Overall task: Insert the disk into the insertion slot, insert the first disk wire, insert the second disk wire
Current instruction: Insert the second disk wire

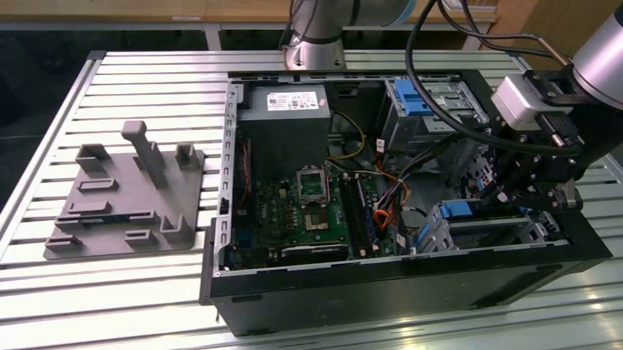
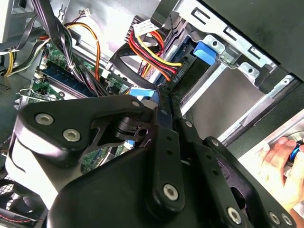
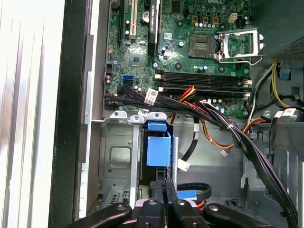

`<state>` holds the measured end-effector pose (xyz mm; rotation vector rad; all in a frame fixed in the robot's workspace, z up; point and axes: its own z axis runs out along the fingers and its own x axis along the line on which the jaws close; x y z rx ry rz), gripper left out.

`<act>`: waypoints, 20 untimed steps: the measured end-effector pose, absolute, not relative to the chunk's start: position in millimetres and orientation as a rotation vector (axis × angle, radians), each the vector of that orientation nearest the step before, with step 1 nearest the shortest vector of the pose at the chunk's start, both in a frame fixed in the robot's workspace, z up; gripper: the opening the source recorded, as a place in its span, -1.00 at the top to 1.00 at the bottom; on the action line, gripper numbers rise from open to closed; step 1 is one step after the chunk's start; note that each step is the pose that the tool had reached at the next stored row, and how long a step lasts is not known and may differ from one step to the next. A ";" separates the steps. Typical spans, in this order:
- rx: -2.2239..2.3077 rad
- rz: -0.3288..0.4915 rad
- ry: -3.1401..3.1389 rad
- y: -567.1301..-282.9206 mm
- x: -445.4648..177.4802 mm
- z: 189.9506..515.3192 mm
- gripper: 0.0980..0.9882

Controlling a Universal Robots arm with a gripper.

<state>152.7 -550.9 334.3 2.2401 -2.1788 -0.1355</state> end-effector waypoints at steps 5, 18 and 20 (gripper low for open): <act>2.240 -0.136 -2.179 -551.0 153.9 334.3 0.90; 2.240 -0.136 -2.179 -551.0 154.0 332.0 0.90; 2.240 -0.135 -2.178 -551.1 154.0 331.6 0.90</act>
